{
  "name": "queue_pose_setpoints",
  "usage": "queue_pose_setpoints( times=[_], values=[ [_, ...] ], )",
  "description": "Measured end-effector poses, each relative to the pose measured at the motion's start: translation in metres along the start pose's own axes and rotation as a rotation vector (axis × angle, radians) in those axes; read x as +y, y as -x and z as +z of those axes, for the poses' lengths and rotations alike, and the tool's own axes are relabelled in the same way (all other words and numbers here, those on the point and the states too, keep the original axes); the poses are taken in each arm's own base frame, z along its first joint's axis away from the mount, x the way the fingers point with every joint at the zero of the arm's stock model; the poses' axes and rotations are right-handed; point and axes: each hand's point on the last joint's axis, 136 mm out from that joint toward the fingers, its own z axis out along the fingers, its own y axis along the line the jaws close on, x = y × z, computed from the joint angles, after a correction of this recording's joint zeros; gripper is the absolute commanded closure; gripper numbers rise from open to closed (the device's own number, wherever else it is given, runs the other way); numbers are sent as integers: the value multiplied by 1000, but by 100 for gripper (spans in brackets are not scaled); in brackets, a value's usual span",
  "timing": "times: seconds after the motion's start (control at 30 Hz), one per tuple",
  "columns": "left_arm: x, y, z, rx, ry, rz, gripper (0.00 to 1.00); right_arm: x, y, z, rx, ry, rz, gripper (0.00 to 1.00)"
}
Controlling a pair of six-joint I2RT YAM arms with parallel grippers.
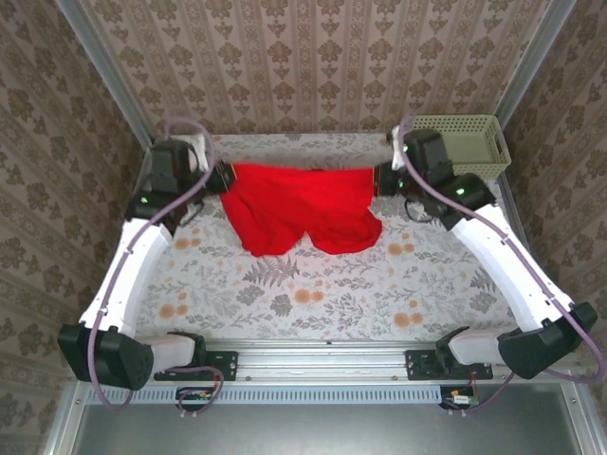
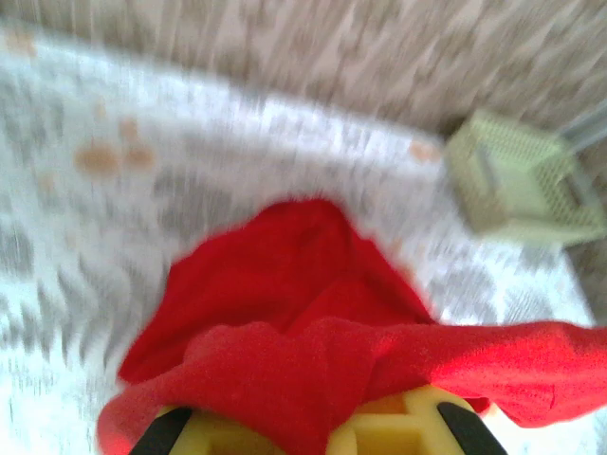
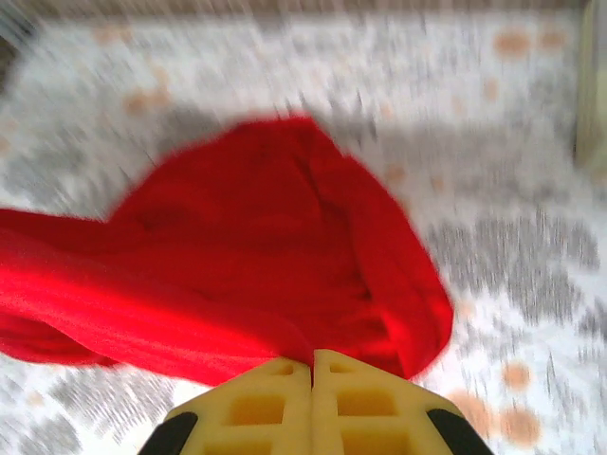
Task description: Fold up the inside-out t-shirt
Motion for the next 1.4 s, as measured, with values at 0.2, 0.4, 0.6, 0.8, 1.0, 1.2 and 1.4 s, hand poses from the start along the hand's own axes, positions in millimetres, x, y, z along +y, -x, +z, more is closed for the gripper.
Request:
queue_pose_setpoints(
  times=[0.2,0.4,0.6,0.8,1.0,1.2,1.4],
  values=[
    [-62,82,-83,-231,-95,113,100,63,70,-73,-224,165,-73,100],
    [-93,86,-169,-358,-141,204,100,106,57,-98,-234,289,-137,100],
    [-102,96,-174,-359,-155,231,100,88,19,-65,-143,198,-112,100],
    [-89,72,-36,-68,-151,185,100,19,-58,-3,44,-28,28,100],
    [-103,-60,108,355,-178,187,74,-84,-163,24,253,-311,172,87],
    [-114,-161,140,555,-164,184,27,-129,-206,23,341,-445,241,28],
    [-6,-156,70,434,77,48,21,-89,-179,34,289,-321,170,26]
  ],
)
